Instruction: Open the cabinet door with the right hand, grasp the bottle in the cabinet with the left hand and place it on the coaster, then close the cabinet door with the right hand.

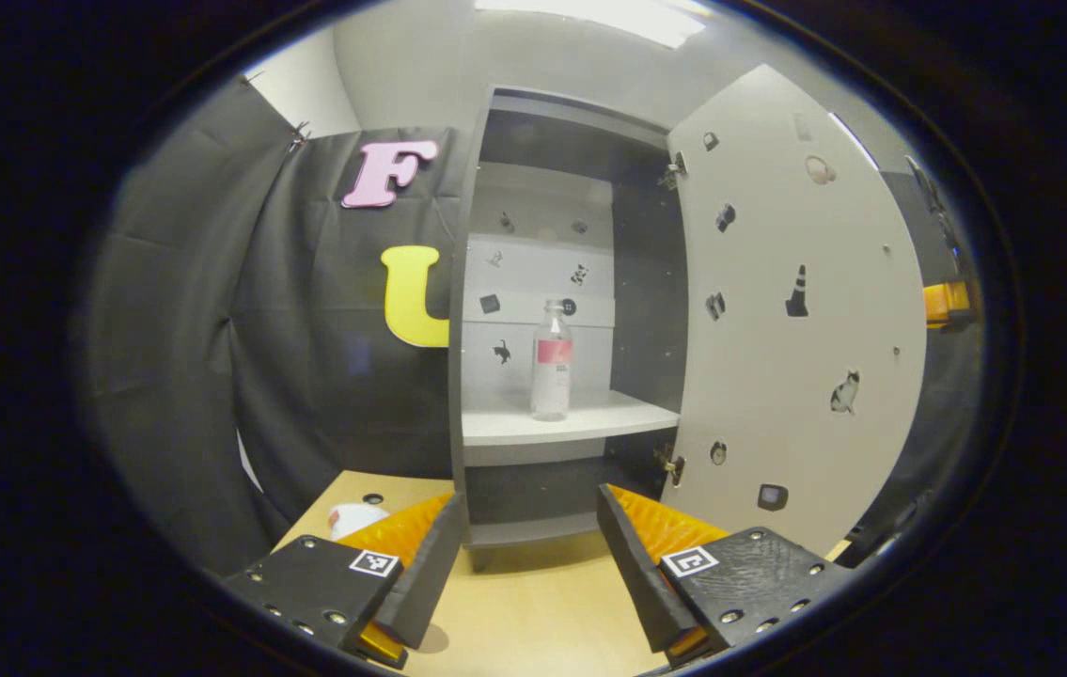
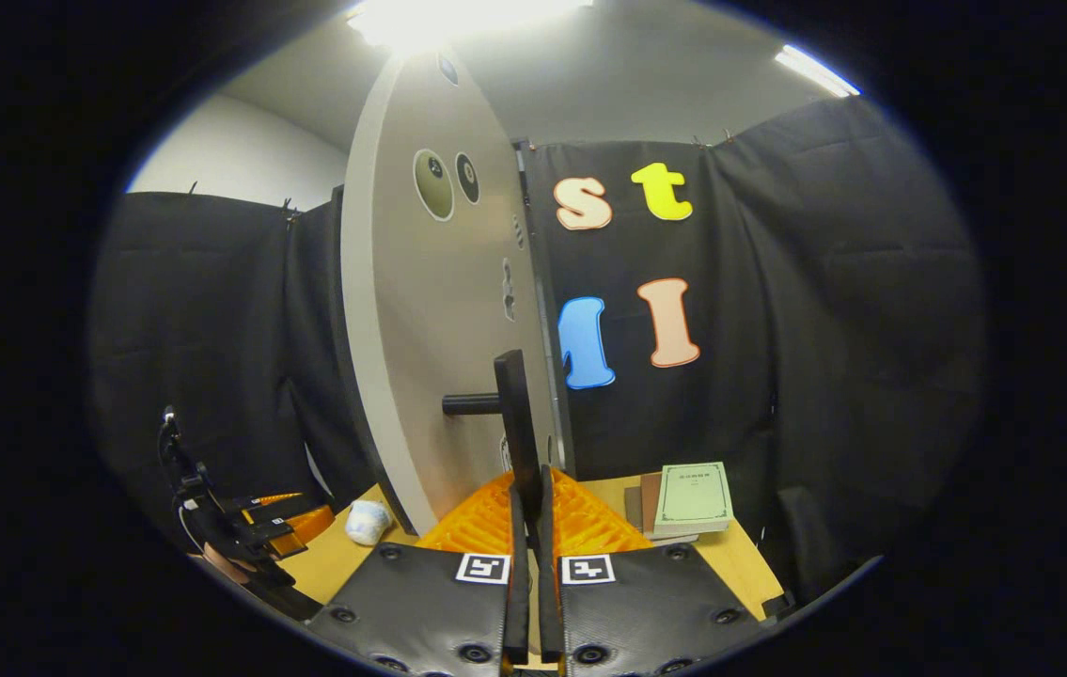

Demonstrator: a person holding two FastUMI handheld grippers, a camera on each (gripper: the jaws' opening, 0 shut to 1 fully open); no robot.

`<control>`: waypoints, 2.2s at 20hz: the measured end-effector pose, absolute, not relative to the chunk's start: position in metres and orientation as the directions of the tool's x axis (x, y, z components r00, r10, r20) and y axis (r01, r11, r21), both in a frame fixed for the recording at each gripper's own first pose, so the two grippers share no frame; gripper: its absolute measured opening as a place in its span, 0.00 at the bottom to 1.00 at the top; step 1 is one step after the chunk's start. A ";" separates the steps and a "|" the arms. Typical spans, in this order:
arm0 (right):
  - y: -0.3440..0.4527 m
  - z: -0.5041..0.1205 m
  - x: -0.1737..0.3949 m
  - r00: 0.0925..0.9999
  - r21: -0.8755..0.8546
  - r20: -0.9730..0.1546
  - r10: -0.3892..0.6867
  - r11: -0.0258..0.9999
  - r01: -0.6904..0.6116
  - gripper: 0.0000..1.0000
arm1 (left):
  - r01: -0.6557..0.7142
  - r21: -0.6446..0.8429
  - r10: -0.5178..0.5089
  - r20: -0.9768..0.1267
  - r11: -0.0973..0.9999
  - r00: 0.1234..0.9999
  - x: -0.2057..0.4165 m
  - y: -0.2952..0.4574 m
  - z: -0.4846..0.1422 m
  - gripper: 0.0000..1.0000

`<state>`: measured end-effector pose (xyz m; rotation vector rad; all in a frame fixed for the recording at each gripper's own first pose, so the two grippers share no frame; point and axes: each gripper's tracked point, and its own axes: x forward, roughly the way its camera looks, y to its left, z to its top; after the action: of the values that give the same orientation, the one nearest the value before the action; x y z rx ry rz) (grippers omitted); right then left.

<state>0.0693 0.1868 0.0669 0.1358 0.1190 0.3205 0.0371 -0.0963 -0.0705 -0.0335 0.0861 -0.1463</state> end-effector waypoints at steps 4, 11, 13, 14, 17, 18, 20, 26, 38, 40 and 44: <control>0.163 0.066 0.074 0.955 0.190 -0.085 0.285 0.945 -0.265 0.05 | 0.168 -0.050 -0.173 -0.097 0.984 0.980 0.046 -0.104 -0.072 0.86; 0.147 0.055 0.068 0.966 0.225 -0.079 0.245 0.949 -0.222 0.04 | 0.231 -0.039 -0.234 -0.108 0.972 0.966 0.081 -0.118 -0.062 0.86; 0.137 0.046 0.059 0.968 0.238 -0.114 0.223 0.952 -0.191 0.05 | 0.235 -0.035 -0.237 -0.097 0.971 0.967 0.092 -0.119 -0.056 0.84; 0.125 0.040 0.055 0.972 0.233 -0.137 0.191 0.960 -0.156 0.05 | 0.238 -0.033 -0.240 -0.092 0.971 0.966 0.098 -0.120 -0.053 0.84; 0.094 0.033 0.050 0.977 0.233 -0.179 0.116 0.970 -0.072 0.02 | 0.246 -0.013 -0.247 -0.080 0.969 0.966 0.119 -0.123 -0.046 0.86; 0.085 0.034 0.054 0.978 0.241 -0.184 0.095 0.969 -0.048 0.02 | 0.247 -0.002 -0.247 -0.070 0.969 0.967 0.129 -0.124 -0.042 0.86; 0.064 0.037 0.072 0.981 0.244 -0.189 0.042 0.970 0.005 0.02 | 0.238 0.016 -0.237 -0.049 0.971 0.970 0.148 -0.126 -0.031 0.86; 0.023 0.049 0.142 0.991 0.231 -0.128 -0.026 0.971 0.055 0.11 | 0.237 0.022 -0.237 -0.023 0.971 0.971 0.214 -0.148 0.005 0.86; -0.011 0.021 0.244 0.983 0.197 -0.182 -0.018 0.979 0.054 0.89 | 0.182 0.041 -0.180 -0.039 0.983 0.983 0.340 -0.174 0.008 0.87; -0.014 0.014 0.252 0.979 0.175 -0.200 -0.024 0.983 0.060 0.96 | 0.180 0.011 -0.179 -0.048 0.984 0.983 0.354 -0.174 0.002 0.87; -0.018 0.006 0.260 0.974 0.166 -0.224 -0.031 0.984 0.069 0.97 | 0.172 0.018 -0.171 -0.056 0.985 0.984 0.375 -0.170 -0.004 0.84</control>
<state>0.2602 -0.0185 0.0064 0.1736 0.2228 -0.0505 0.3750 -0.1702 -0.0036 0.0229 0.0544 -0.1723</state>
